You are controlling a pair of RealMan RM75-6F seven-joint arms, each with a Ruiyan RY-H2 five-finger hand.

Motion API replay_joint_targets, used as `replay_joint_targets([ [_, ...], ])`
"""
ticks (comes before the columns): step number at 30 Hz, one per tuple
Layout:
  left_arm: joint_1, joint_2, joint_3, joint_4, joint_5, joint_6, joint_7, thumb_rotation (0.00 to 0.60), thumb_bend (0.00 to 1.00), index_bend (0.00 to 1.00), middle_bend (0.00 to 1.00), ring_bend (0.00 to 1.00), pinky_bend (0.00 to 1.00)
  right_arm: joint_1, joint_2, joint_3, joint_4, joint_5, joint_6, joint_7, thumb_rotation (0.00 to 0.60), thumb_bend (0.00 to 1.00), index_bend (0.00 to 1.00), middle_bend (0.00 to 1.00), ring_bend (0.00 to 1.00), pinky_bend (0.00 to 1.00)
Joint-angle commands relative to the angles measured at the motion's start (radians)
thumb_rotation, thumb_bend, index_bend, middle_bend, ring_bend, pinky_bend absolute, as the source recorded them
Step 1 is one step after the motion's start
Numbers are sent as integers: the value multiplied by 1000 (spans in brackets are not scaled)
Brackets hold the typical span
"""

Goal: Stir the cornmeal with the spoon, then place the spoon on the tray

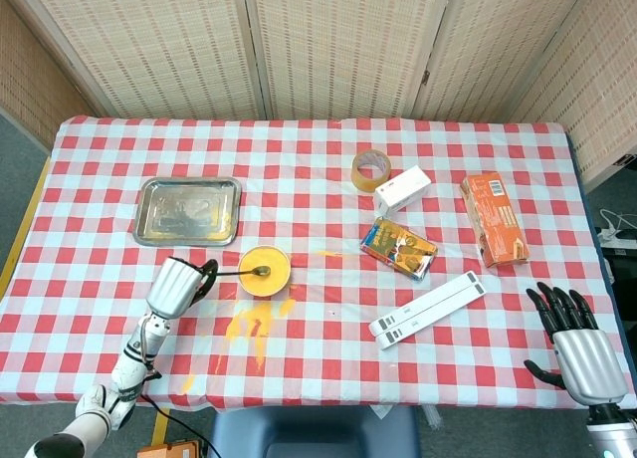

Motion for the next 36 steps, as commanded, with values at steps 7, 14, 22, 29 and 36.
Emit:
replay_joint_targets([
  [7, -13, 91, -36, -172, -24, -21, -61, 600, 783, 847, 1000, 1000, 1000, 3, -1, 1, 1, 6, -7, -2, 600, 46, 0, 0, 0, 0],
  [14, -18, 229, -30, -425, -4, -38, 32, 600, 800, 849, 1000, 1000, 1000, 3, 0, 3, 0, 8, -7, 0, 600, 46, 0, 0, 0, 0],
  [22, -28, 419, -23, -823, -44, -193, 228, 600, 802, 856, 1000, 1000, 1000, 3, 4, -2, -2, -2, -5, 9, 600, 49, 0, 0, 0, 0],
  [29, -66, 525, -68, -1032, -171, -381, 354, 600, 801, 860, 1000, 1000, 1000, 1, 11, -2, -2, -5, 1, 21, 600, 50, 0, 0, 0, 0],
  [36, -109, 604, -103, -1147, -292, -514, 509, 600, 803, 865, 1000, 1000, 1000, -2, 13, 0, -2, -4, 8, 24, 600, 51, 0, 0, 0, 0],
])
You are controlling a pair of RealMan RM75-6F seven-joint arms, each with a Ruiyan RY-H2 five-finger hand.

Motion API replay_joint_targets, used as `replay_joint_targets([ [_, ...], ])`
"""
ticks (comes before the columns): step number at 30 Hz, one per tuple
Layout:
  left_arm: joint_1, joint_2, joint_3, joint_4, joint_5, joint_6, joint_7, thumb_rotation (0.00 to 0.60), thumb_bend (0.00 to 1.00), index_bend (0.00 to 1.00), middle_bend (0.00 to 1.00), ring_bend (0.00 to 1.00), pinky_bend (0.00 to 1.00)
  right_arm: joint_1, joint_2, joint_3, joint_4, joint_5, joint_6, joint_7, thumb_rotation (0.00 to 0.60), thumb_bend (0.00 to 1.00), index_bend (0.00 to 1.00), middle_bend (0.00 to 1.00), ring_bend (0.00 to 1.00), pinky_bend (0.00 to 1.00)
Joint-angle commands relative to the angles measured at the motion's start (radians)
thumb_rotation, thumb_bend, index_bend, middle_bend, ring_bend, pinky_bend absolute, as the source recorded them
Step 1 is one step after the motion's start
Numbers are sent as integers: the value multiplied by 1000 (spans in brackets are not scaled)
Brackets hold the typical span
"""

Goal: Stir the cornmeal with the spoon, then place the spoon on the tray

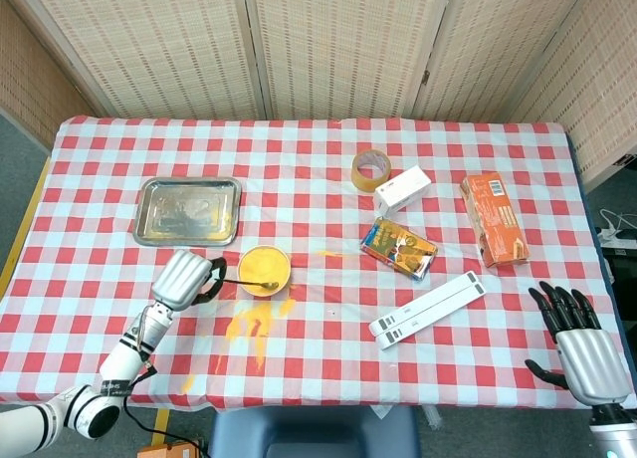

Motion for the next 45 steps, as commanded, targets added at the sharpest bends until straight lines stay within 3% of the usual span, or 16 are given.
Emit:
replay_joint_targets([
  [1, -30, 47, -27, -61, -79, -74, 70, 600, 803, 866, 1000, 1000, 1000, 0, 0, 0, 0, 1, 0, -1, 600, 51, 0, 0, 0, 0],
  [8, -56, 64, -67, -83, -211, -159, 77, 600, 810, 868, 1000, 1000, 1000, 1, -1, 4, 1, 8, -3, -1, 600, 52, 0, 0, 0, 0],
  [20, -99, 42, -96, 22, -336, -247, 68, 600, 809, 869, 1000, 1000, 1000, 0, 0, 14, 5, 25, 2, 0, 600, 52, 0, 0, 0, 0],
  [33, -106, -8, -130, 132, -340, -231, -18, 600, 811, 870, 1000, 1000, 1000, 2, -5, 22, 4, 42, -5, -11, 600, 53, 0, 0, 0, 0],
  [45, -72, 60, -113, -13, -283, -195, -56, 600, 812, 870, 1000, 1000, 1000, -1, -1, 18, 1, 27, 5, -5, 600, 53, 0, 0, 0, 0],
])
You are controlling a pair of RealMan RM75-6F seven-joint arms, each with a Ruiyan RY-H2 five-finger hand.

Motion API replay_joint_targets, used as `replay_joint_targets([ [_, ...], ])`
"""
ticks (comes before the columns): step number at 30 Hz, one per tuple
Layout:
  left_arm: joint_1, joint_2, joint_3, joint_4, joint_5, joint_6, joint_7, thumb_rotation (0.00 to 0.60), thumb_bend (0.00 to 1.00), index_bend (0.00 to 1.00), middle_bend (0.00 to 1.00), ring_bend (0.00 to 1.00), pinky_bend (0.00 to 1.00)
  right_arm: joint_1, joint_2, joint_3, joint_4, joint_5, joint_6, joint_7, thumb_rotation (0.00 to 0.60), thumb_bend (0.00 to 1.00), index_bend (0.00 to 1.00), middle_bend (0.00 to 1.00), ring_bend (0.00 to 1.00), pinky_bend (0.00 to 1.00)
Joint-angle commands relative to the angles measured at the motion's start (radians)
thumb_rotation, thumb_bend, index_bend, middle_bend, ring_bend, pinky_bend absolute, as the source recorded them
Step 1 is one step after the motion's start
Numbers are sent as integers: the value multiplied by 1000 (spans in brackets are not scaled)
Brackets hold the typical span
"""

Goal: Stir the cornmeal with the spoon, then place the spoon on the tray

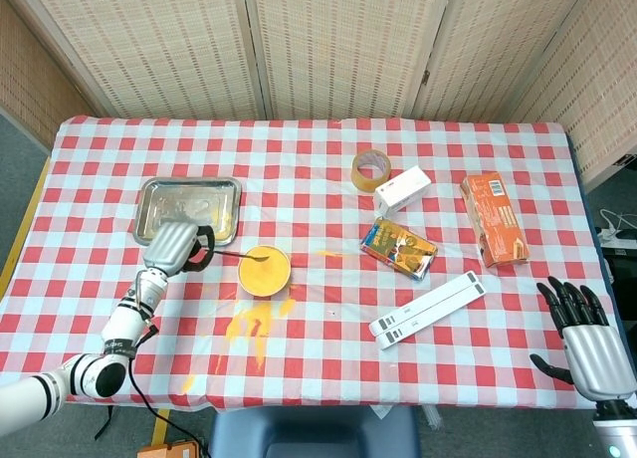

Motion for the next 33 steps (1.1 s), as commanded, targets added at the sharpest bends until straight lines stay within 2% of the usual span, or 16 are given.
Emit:
replay_joint_targets([
  [1, 15, 25, 16, -53, 5, 6, 6, 600, 812, 870, 1000, 1000, 1000, -2, 2, -2, -1, -6, 4, 3, 600, 53, 0, 0, 0, 0],
  [9, 27, 48, 49, -131, -19, -3, 41, 600, 813, 870, 1000, 1000, 1000, -7, 7, -12, -3, -31, 17, 12, 600, 53, 0, 0, 0, 0],
  [13, 12, 52, 50, -135, -88, -38, 75, 600, 809, 870, 1000, 1000, 1000, -11, 9, -12, -3, -37, 26, 17, 600, 53, 0, 0, 0, 0],
  [24, -38, 33, 60, -81, -237, -67, 180, 600, 810, 871, 1000, 1000, 1000, -10, 10, -8, 0, -30, 23, 20, 600, 54, 0, 0, 0, 0],
  [33, -43, -20, 60, 26, -229, 0, 215, 600, 809, 870, 1000, 1000, 1000, -12, 9, -5, -1, -27, 27, 17, 600, 54, 0, 0, 0, 0],
])
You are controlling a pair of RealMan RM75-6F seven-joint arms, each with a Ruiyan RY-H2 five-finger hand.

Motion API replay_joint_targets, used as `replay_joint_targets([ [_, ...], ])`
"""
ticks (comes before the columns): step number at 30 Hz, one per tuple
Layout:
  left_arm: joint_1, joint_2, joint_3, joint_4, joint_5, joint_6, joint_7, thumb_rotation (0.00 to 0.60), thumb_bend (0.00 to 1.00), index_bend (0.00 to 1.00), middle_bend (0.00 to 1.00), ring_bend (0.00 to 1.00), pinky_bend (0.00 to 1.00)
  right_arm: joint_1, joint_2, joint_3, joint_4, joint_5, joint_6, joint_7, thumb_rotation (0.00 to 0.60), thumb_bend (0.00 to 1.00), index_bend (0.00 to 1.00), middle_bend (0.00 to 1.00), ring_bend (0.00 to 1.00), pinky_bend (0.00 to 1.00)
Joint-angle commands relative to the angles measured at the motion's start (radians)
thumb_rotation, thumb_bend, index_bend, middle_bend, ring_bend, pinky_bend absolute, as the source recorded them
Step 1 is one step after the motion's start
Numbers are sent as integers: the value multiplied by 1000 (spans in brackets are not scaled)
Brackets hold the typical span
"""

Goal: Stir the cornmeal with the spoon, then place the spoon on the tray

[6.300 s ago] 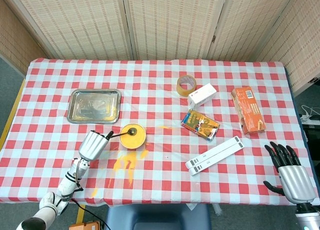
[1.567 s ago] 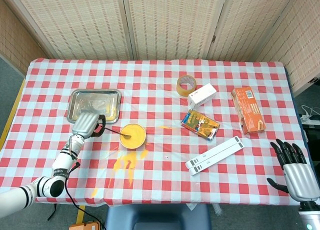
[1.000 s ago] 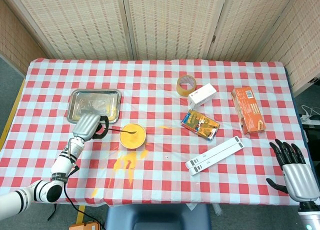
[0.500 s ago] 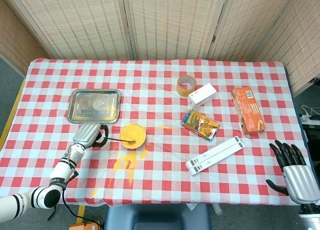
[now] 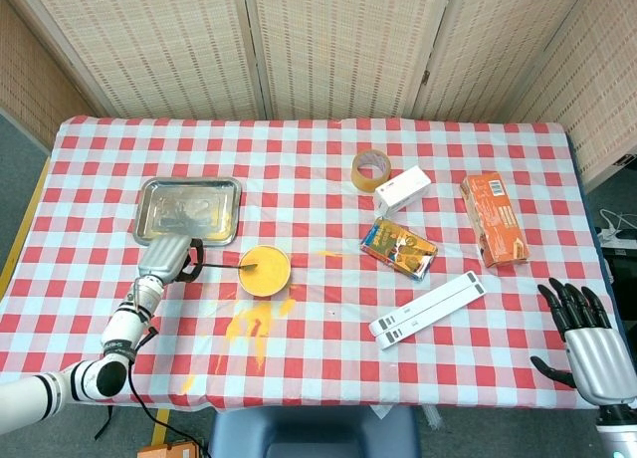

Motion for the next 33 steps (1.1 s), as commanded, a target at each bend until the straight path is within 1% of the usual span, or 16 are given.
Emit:
replay_joint_targets([
  [1, -2, -28, 7, 45, 17, 36, 31, 600, 810, 871, 1000, 1000, 1000, 0, -1, 1, 1, 1, 0, 0, 600, 54, 0, 0, 0, 0],
  [7, -1, -46, 12, 64, 44, 65, 60, 600, 811, 870, 1000, 1000, 1000, 1, -1, 3, 1, 6, -5, -2, 600, 54, 0, 0, 0, 0],
  [10, -1, -43, 12, 46, 60, 81, 73, 600, 809, 870, 1000, 1000, 1000, 2, -2, 3, 0, 8, -6, -2, 600, 54, 0, 0, 0, 0],
  [16, 4, -29, 9, -29, 93, 120, 102, 600, 809, 871, 1000, 1000, 1000, 1, 1, 1, -1, 1, -4, 2, 600, 54, 0, 0, 0, 0],
  [19, -1, -31, 13, -57, 98, 139, 145, 600, 807, 871, 1000, 1000, 1000, 0, 4, -1, -2, -5, 1, 7, 600, 54, 0, 0, 0, 0],
  [24, -15, -41, 13, -85, 78, 159, 224, 600, 809, 870, 1000, 1000, 1000, -5, 11, -2, -2, -13, 13, 22, 600, 54, 0, 0, 0, 0],
  [29, -34, -52, 22, -92, 36, 162, 314, 600, 808, 870, 1000, 1000, 1000, -9, 18, -2, -2, -18, 23, 36, 600, 54, 0, 0, 0, 0],
  [33, -50, -73, 35, -93, 11, 191, 409, 600, 808, 871, 1000, 1000, 1000, -9, 20, -3, -1, -22, 24, 43, 600, 55, 0, 0, 0, 0],
])
